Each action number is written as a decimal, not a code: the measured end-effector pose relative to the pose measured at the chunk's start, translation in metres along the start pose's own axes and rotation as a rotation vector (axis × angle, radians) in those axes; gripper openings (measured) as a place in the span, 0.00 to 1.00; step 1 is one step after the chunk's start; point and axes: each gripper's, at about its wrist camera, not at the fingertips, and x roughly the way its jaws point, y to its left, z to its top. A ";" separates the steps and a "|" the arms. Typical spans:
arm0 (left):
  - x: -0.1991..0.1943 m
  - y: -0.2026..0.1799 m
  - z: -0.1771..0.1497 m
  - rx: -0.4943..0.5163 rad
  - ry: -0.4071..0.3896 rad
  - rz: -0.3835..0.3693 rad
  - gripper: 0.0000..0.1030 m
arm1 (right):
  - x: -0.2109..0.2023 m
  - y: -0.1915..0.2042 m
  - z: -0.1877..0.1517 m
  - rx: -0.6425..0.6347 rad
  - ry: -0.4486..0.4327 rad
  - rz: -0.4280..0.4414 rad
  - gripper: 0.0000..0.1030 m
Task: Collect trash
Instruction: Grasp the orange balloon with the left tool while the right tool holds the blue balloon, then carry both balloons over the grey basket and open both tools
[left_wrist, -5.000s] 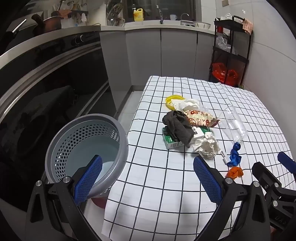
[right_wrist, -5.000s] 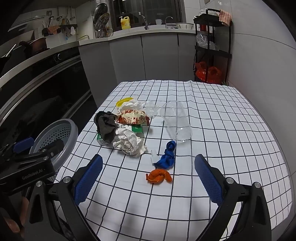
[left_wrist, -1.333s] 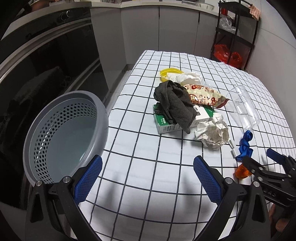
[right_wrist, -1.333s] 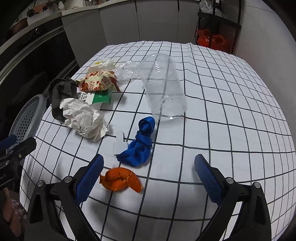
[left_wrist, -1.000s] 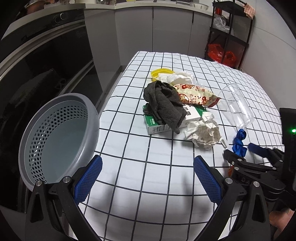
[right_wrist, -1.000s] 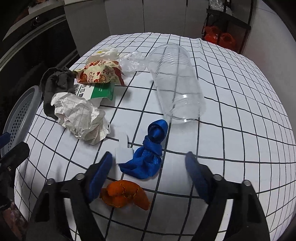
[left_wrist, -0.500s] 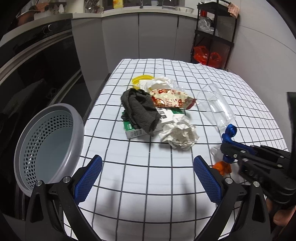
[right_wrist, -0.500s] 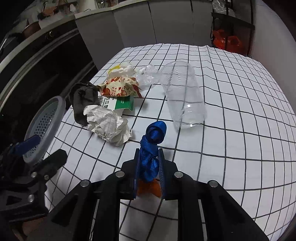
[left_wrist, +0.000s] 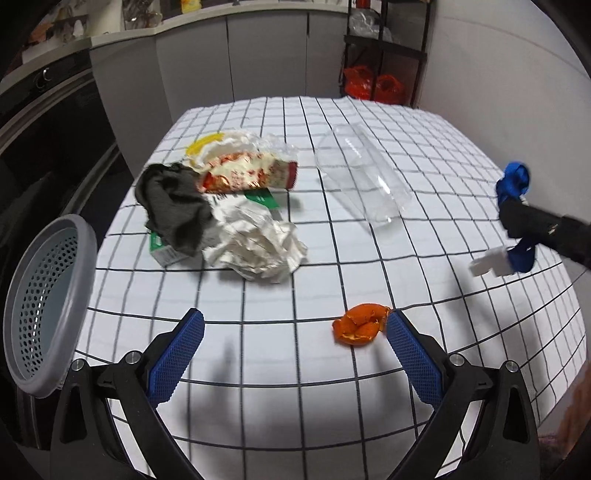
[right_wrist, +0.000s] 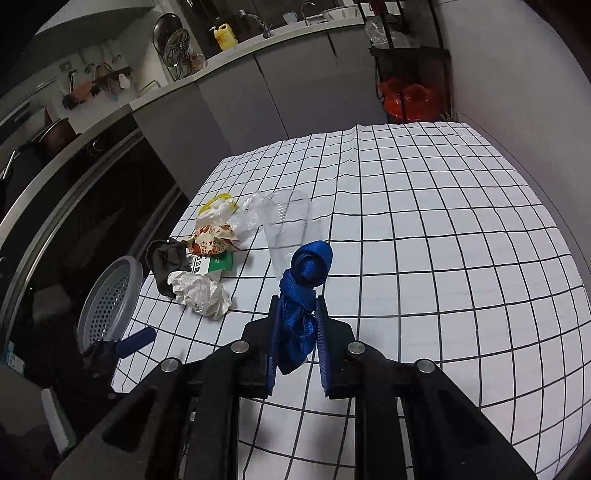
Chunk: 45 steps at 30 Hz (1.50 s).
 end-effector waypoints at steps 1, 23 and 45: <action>0.004 -0.004 -0.001 0.004 0.010 0.000 0.94 | -0.002 -0.003 0.000 0.008 0.000 0.005 0.17; 0.020 -0.019 -0.005 0.011 0.047 -0.060 0.22 | 0.005 0.002 -0.008 -0.012 0.041 0.033 0.17; -0.092 0.263 0.003 -0.255 -0.064 0.348 0.22 | 0.074 0.249 0.005 -0.355 0.091 0.318 0.17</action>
